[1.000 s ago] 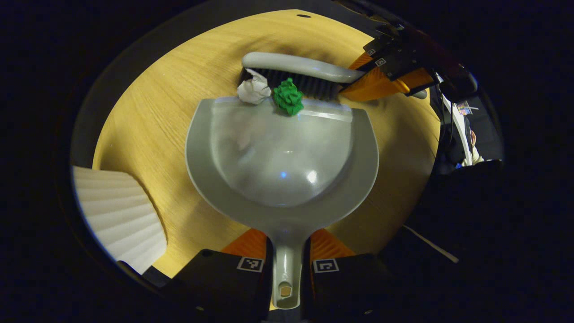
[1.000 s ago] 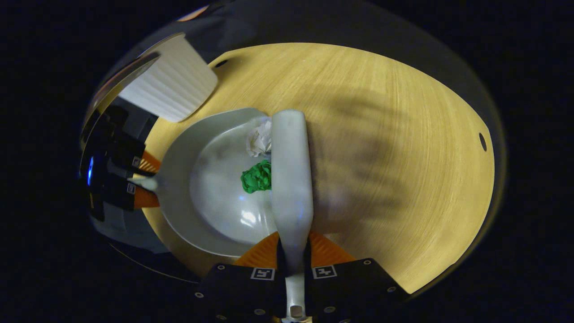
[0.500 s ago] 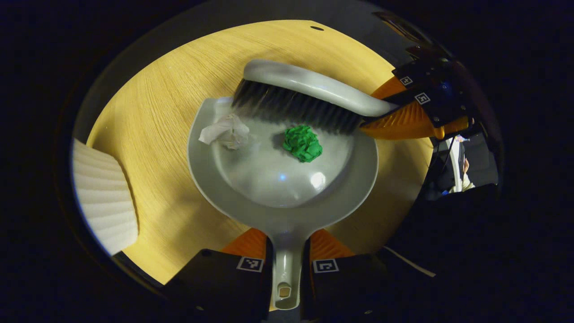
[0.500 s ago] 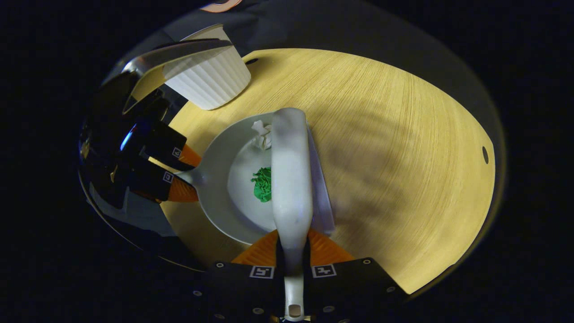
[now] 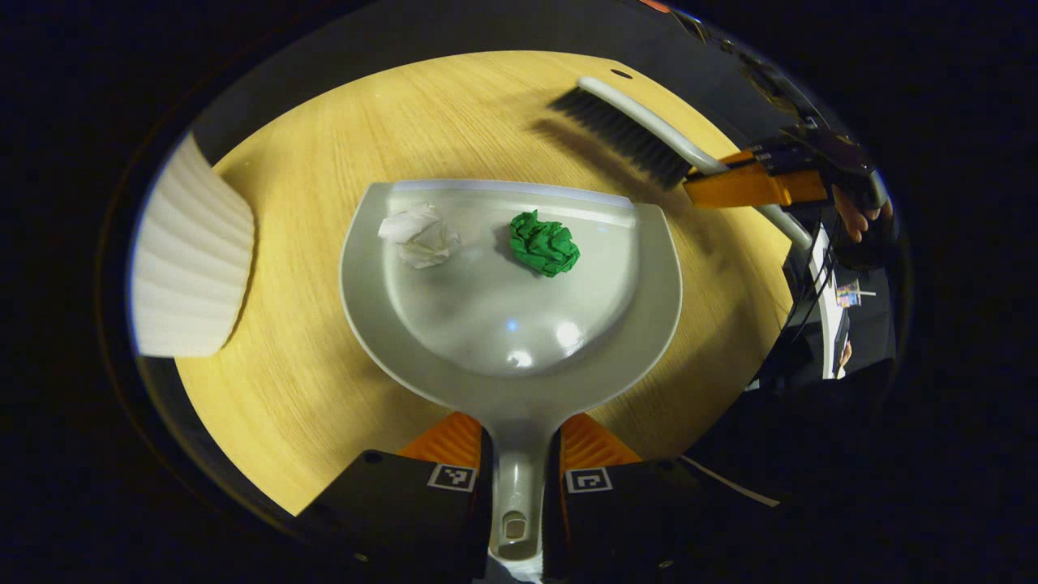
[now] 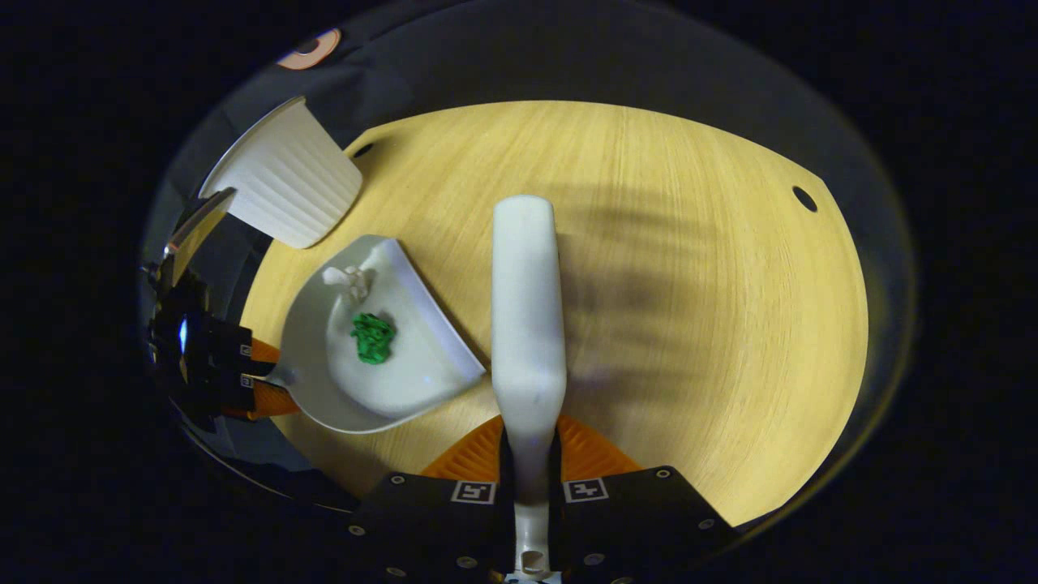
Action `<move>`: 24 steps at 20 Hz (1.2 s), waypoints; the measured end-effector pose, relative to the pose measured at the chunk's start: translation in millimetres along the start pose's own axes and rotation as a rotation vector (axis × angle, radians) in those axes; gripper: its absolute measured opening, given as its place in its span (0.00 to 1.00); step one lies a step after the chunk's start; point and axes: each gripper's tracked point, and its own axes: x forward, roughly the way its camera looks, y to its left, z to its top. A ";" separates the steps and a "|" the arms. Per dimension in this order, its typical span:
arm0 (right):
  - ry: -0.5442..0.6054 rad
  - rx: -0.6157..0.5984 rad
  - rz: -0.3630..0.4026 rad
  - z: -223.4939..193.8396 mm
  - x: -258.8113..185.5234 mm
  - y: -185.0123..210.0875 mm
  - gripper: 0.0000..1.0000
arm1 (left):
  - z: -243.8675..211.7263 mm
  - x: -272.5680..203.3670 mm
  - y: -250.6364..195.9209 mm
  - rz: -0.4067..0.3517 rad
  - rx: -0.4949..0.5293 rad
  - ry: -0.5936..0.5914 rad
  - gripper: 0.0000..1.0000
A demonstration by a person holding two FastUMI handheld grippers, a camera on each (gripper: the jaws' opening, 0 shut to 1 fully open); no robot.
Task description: Pick up the small broom and dustpan from the desktop, sweep the trash into the dustpan with the broom, and then empty the trash into the garbage bin.
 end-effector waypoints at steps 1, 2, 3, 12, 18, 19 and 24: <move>0.012 0.021 -0.020 -12.1 2.1 -1.0 0.15 | -1.1 -0.9 -4.5 0.006 -0.029 -0.019 0.25; 0.018 0.046 -0.035 -22.7 6.6 4.0 0.16 | -1.1 -1.1 -6.9 0.021 -0.052 -0.041 0.25; 0.023 0.065 -0.043 -29.8 12.7 8.7 0.16 | -3.3 -0.1 -9.3 0.040 -0.072 -0.065 0.25; 0.039 0.022 -0.030 -61.7 22.2 31.5 0.16 | 10.9 -41.6 -45.1 0.122 -0.192 -0.274 0.25; 0.030 -0.036 -0.045 -62.6 26.5 30.1 0.16 | 28.9 -77.8 -33.2 0.212 -0.295 -0.391 0.25; 0.028 -0.039 -0.050 -62.2 26.6 30.3 0.16 | 26.6 -89.3 -31.5 0.228 -0.302 -0.402 0.25; 0.018 -0.051 -0.043 -64.1 27.1 29.6 0.16 | 19.1 -150.8 23.9 0.331 -0.360 -0.416 0.25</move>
